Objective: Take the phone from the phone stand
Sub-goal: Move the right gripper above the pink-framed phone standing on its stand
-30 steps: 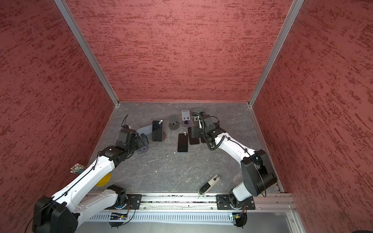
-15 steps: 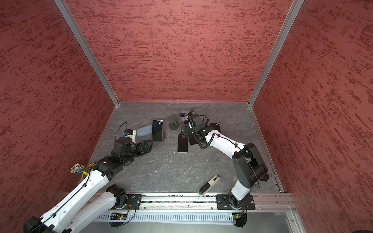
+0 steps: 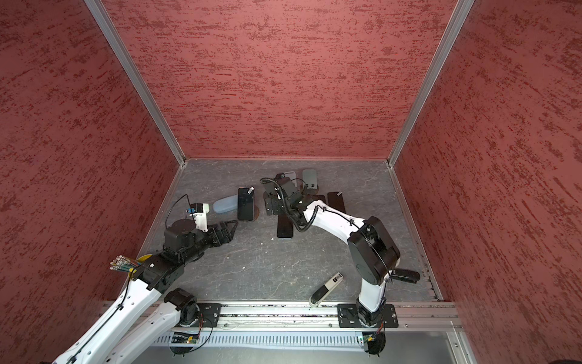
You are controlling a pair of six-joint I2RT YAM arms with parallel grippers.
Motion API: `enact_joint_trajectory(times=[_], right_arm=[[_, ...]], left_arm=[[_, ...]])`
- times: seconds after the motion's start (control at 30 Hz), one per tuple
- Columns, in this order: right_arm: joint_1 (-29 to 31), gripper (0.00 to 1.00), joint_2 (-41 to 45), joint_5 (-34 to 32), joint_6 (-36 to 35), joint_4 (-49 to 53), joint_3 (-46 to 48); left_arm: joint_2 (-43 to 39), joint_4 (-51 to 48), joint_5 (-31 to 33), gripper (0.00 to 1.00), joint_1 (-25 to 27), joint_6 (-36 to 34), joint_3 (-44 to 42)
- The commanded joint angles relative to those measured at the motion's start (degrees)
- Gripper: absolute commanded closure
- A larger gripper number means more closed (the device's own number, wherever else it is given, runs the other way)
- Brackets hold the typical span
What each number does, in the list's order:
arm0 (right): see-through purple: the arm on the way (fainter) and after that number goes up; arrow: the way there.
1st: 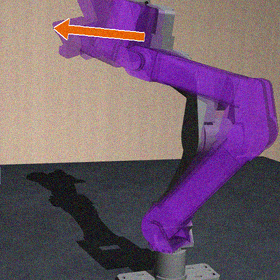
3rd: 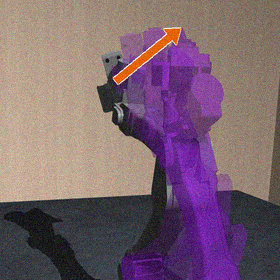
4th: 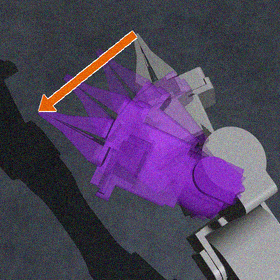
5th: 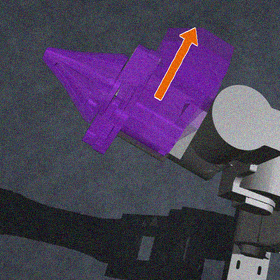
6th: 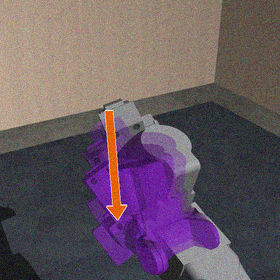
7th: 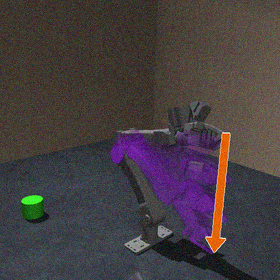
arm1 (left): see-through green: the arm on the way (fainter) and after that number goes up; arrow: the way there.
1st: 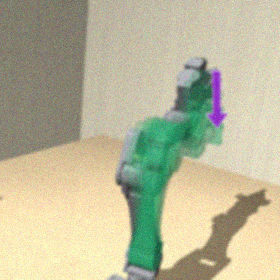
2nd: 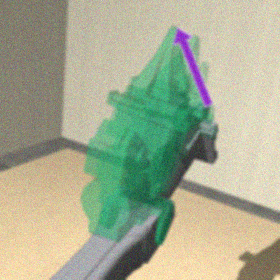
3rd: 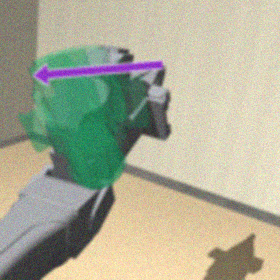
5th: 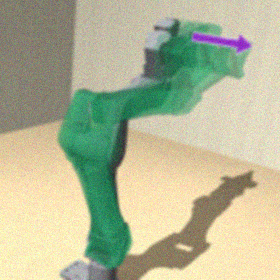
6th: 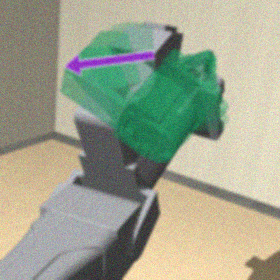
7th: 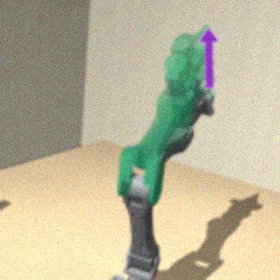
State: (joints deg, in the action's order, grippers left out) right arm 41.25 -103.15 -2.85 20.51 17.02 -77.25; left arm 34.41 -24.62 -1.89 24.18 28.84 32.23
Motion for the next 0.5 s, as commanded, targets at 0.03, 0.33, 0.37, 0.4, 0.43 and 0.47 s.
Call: enact_joint_trajectory(times=[0.03,0.33,0.37,0.4,0.43,0.47], right_arm=[[1.7,0.01,-2.3,-1.9,3.0,-0.2,-4.1],[5.4,0.01,-7.3,-3.5,7.2,0.6,-10.4],[5.9,0.01,-8.2,-4.2,7.8,1.1,-11.4],[6.4,0.01,-9.0,-4.7,8.3,1.4,-12.3],[6.8,0.01,-9.7,-5.3,8.8,1.4,-13.1],[7.4,0.01,-10.4,-5.8,9.4,1.6,-13.9]], left_arm=[[-3.2,-2.1,0.5,0.0,0.3,-0.7,0.2],[-6.9,-3.1,-1.1,0.0,-0.2,-1.7,-0.4],[-7.2,-3.1,-1.3,0.0,-0.2,-1.8,-0.6],[-7.5,-3.1,-1.4,0.0,-0.3,-1.9,-0.7],[-7.6,-3.1,-1.5,0.0,-0.4,-2.0,-0.8],[-7.7,-3.3,-1.7,0.0,-0.5,-2.2,-0.8]])
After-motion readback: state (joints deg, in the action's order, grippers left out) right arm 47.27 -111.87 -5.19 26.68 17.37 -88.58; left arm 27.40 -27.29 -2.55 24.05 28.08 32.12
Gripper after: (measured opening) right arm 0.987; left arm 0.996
